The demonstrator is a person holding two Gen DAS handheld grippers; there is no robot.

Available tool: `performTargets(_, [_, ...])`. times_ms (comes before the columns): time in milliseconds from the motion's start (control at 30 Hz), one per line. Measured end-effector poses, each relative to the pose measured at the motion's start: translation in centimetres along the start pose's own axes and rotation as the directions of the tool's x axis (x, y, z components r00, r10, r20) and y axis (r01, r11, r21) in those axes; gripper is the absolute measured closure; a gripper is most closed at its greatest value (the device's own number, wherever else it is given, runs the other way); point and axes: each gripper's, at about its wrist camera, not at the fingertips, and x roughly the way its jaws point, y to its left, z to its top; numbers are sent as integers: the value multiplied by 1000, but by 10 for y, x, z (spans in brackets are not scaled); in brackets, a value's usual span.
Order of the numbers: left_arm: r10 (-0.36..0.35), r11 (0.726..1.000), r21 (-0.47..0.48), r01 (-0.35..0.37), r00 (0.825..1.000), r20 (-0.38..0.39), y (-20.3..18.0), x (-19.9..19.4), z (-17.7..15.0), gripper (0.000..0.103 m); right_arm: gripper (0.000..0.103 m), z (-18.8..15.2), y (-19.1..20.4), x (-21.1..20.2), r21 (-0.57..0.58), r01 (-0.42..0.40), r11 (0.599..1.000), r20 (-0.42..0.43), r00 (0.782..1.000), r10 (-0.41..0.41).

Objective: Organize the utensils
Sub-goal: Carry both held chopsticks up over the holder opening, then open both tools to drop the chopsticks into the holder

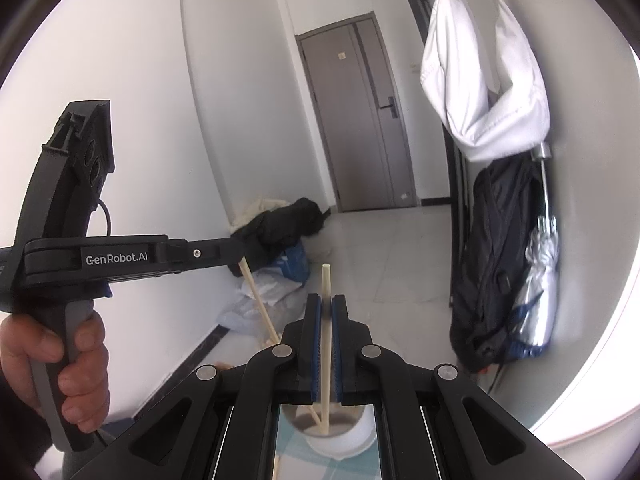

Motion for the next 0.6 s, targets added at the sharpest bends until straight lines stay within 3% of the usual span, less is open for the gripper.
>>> performTargets(333, [46, 999, -12, -45, 998, 40, 21, 13, 32, 101, 99, 40, -4, 37, -36, -6, 999, 23, 1000, 7])
performTargets(600, [43, 993, -108, -39, 998, 34, 57, 31, 33, 101, 99, 46, 0, 79, -85, -11, 996, -11, 1000, 10])
